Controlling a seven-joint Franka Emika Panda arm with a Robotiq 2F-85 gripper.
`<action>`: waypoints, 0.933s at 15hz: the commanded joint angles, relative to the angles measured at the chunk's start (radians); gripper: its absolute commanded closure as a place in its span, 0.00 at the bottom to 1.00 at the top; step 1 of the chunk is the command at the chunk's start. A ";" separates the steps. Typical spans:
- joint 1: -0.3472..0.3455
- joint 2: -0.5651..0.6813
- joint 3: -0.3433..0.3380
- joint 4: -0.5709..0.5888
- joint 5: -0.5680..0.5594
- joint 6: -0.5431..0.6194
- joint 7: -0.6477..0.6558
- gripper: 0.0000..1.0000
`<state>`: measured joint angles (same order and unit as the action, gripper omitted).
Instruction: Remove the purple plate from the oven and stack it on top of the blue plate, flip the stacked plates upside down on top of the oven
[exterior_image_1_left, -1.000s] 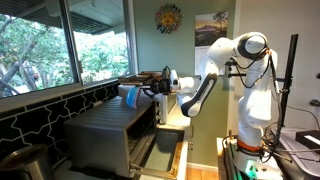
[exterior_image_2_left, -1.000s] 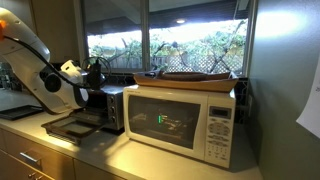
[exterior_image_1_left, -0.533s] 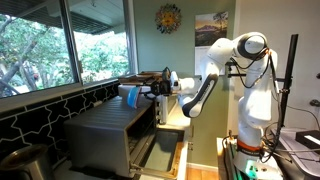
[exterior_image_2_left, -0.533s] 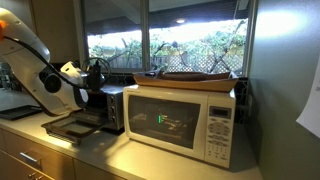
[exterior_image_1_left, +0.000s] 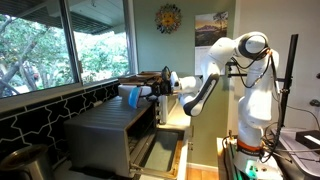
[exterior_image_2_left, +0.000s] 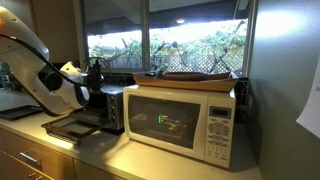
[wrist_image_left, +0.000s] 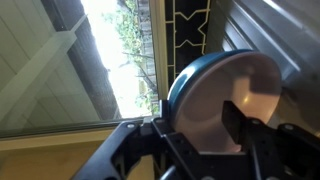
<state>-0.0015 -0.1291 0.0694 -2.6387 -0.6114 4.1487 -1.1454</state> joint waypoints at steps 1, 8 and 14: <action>-0.006 -0.062 -0.029 -0.001 -0.100 -0.145 0.052 0.10; 0.014 -0.137 -0.056 0.076 -0.339 -0.427 0.271 0.00; 0.076 -0.167 -0.104 0.173 -0.632 -0.656 0.577 0.00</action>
<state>0.0255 -0.2865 0.0144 -2.4843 -1.0929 3.5927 -0.7072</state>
